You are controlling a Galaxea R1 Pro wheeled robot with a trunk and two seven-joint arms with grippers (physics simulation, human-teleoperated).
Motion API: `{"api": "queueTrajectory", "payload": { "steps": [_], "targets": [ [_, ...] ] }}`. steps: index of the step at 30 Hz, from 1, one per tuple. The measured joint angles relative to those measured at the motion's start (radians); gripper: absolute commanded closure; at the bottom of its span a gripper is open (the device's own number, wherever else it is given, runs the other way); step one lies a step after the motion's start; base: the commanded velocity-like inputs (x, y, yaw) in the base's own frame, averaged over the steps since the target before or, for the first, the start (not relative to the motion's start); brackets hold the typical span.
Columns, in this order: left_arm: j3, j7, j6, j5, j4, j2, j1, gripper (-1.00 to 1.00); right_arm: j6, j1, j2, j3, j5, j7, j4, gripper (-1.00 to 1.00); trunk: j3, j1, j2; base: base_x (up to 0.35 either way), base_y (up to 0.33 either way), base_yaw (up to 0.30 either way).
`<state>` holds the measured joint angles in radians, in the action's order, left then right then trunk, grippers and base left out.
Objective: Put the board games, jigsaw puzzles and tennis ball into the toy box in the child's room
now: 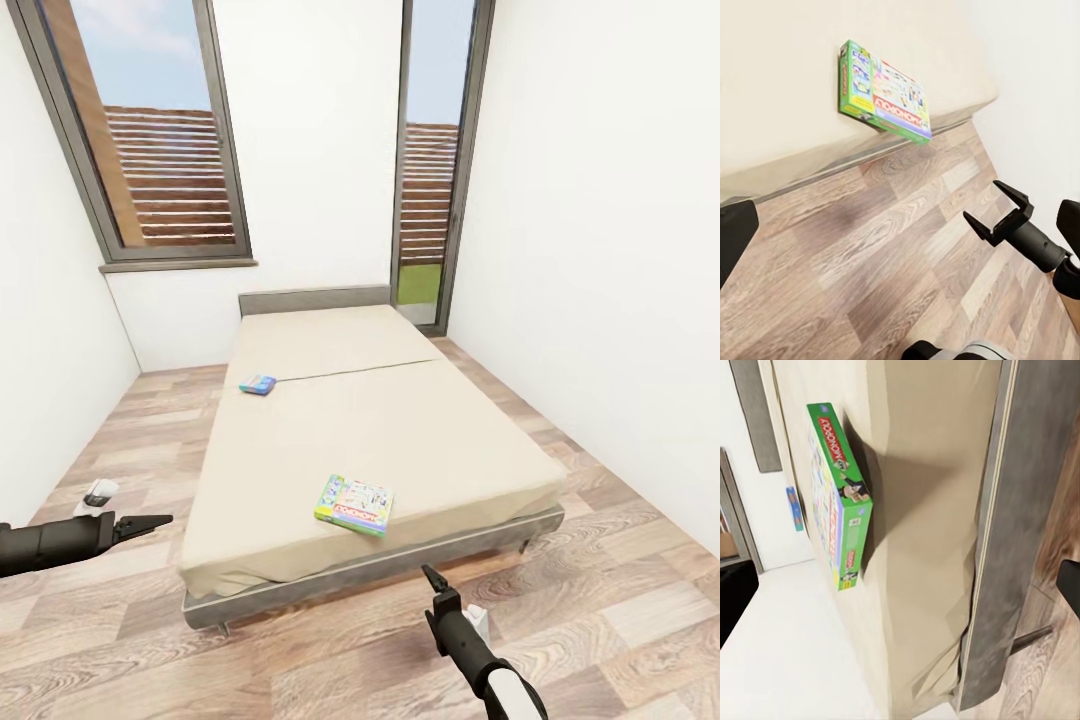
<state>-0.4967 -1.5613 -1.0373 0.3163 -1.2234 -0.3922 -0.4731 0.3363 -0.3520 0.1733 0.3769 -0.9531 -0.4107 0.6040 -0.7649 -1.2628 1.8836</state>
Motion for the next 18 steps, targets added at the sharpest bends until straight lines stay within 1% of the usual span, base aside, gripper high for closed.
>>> {"api": "queueTrajectory", "payload": {
  "steps": [3, 9, 13, 18],
  "targets": [
    [-0.001, 0.0, 0.0, -0.001, 0.0, -0.001, 0.0, -1.0, 0.001, 0.0, 0.0, -0.001, 0.0, 0.0, 0.0, -1.0, 0.0, 0.0, 0.0, 0.069, 0.073, 0.0],
    [-0.002, 0.0, 0.0, -0.022, 0.0, -0.003, 0.0, -1.0, 0.003, 0.0, 0.0, 0.0, 0.0, 0.001, 0.0, -1.0, 0.0, 0.0, 0.0, 0.137, 0.132, 0.0],
    [-0.003, 0.0, 0.0, -0.037, 0.0, -0.004, 0.0, -1.0, 0.005, 0.0, 0.0, 0.0, 0.0, 0.0, 0.0, -1.0, 0.0, 0.0, 0.0, 0.056, 0.051, 0.0],
    [-0.004, 0.0, 0.0, -0.046, 0.0, -0.004, 0.0, -1.0, 0.006, 0.0, 0.0, -0.001, 0.0, 0.001, 0.0, -1.0, 0.0, 0.0, 0.0, 0.043, 0.028, 0.0]
  ]
}}
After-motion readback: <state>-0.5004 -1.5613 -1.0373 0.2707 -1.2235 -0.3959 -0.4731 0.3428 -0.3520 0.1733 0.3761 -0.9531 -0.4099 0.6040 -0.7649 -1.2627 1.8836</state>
